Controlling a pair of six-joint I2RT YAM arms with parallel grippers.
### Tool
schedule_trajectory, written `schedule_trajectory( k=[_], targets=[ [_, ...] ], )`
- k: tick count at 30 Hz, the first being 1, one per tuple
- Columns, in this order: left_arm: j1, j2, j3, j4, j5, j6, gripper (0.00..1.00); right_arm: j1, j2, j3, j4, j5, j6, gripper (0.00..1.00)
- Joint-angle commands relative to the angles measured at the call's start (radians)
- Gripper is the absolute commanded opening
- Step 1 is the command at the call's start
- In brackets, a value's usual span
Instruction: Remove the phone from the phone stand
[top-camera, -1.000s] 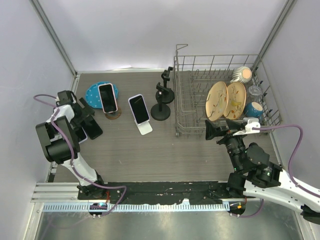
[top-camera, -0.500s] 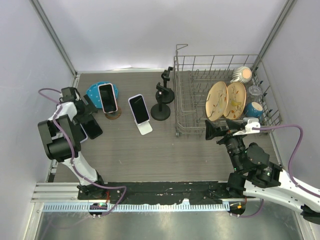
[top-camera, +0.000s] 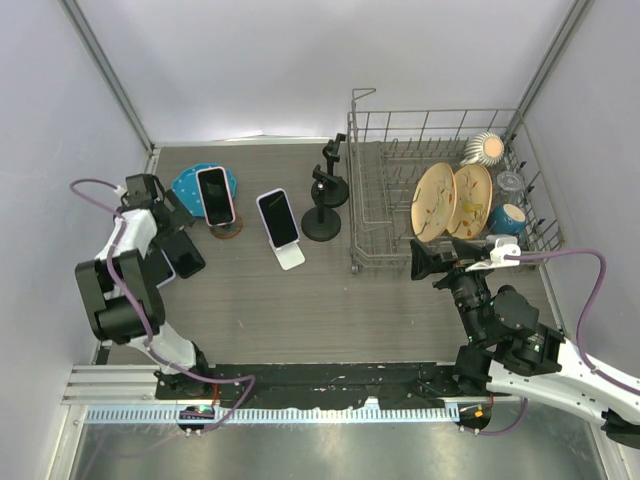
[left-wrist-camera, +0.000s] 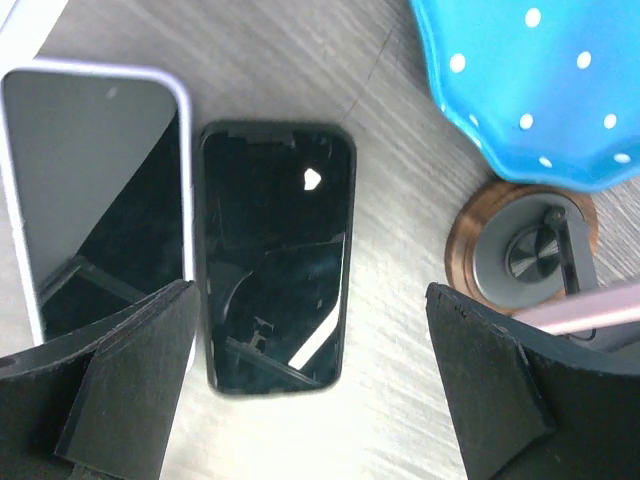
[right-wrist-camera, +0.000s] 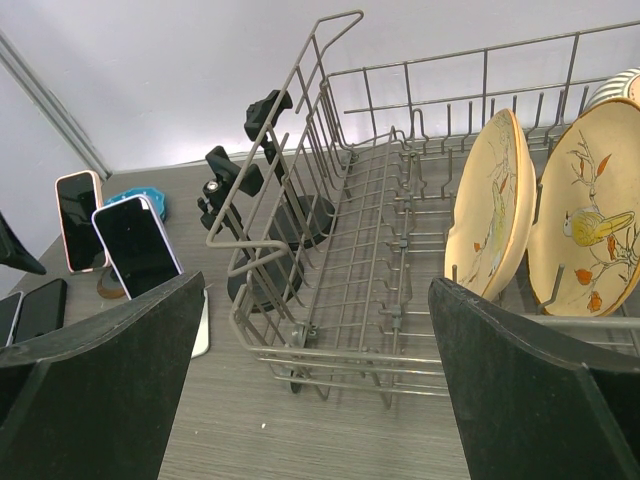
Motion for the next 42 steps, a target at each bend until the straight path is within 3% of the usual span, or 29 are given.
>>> schedule_trajectory(
  k=[1, 7, 11, 14, 26, 42],
  targets=[
    [-0.047, -0.17, -0.065, -0.071, -0.086, -0.151, 1.0, 0.004, -0.003, 0.024, 0.028, 0.004, 0.0, 1.0],
    [-0.067, -0.385, -0.309, 0.028, -0.031, -0.32, 1.0, 0.004, -0.005, 0.026, 0.027, -0.003, 0.003, 1.0],
    [-0.081, -0.454, -0.462, 0.125, -0.011, -0.414, 1.0, 0.005, -0.005, 0.027, 0.024, -0.006, 0.006, 1.0],
    [-0.093, -0.446, -0.495, 0.18, 0.0, -0.441, 1.0, 0.004, -0.005, 0.027, 0.022, -0.011, 0.006, 1.0],
    [-0.111, -0.317, -0.457, 0.292, -0.128, -0.458, 1.0, 0.004, -0.006, 0.029, 0.019, -0.009, 0.008, 1.0],
    [-0.111, -0.216, -0.36, 0.265, -0.195, -0.445, 1.0, 0.002, 0.003, 0.027, 0.02, -0.005, 0.005, 1.0]
  ],
)
